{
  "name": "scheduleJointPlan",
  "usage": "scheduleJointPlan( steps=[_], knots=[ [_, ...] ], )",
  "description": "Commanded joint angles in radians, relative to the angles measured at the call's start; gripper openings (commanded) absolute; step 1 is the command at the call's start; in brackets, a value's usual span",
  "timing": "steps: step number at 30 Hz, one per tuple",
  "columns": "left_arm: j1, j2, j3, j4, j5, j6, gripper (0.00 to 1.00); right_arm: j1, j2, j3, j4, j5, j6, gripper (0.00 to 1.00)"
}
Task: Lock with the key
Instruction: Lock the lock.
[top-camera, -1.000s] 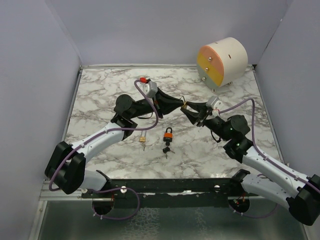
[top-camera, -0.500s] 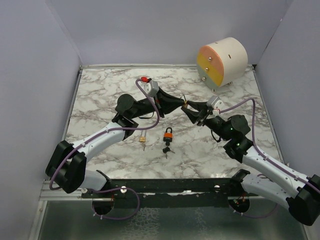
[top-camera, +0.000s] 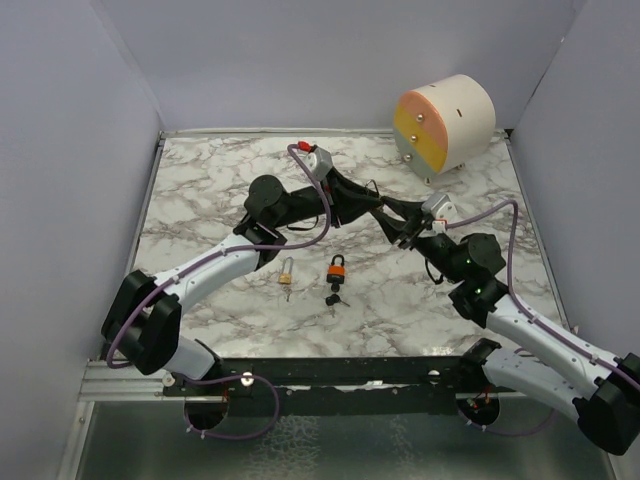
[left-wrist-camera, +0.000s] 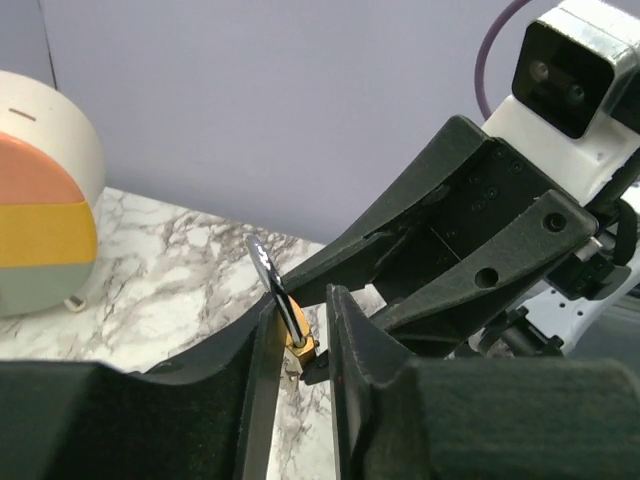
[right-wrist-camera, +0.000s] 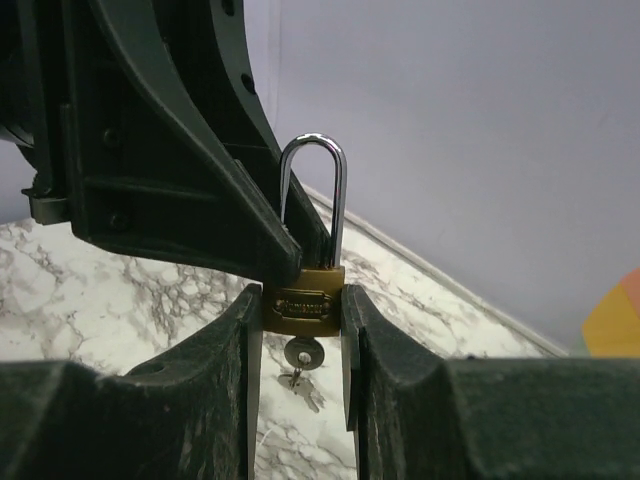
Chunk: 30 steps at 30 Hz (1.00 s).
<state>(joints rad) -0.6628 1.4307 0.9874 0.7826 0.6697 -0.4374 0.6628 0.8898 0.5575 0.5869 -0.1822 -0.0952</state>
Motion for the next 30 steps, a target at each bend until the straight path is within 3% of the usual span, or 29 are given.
scheduleJointPlan(
  steps=[1, 3, 5, 10, 24, 30],
  knots=[
    [-0.007, 0.078, -0.01, -0.154, -0.045, -0.021, 0.38, 0.04, -0.047, 0.025, 0.199, -0.149, -0.008, 0.01],
    [-0.008, 0.071, -0.012, -0.155, -0.056, -0.02, 0.53, 0.04, -0.044, 0.02, 0.2, -0.143, -0.011, 0.01],
    [-0.008, 0.062, -0.017, -0.154, -0.068, -0.02, 0.55, 0.04, -0.043, 0.014, 0.205, -0.133, -0.012, 0.01],
    [-0.008, 0.043, -0.027, -0.155, -0.098, -0.017, 0.35, 0.04, -0.042, 0.006, 0.207, -0.131, -0.015, 0.01],
    [-0.008, -0.035, -0.037, -0.155, -0.248, -0.02, 0.35, 0.04, -0.032, -0.004, 0.199, -0.151, -0.026, 0.01],
    [-0.007, -0.051, -0.033, -0.156, -0.242, -0.027, 0.32, 0.04, -0.01, 0.003, 0.19, -0.095, -0.032, 0.01]
  ],
)
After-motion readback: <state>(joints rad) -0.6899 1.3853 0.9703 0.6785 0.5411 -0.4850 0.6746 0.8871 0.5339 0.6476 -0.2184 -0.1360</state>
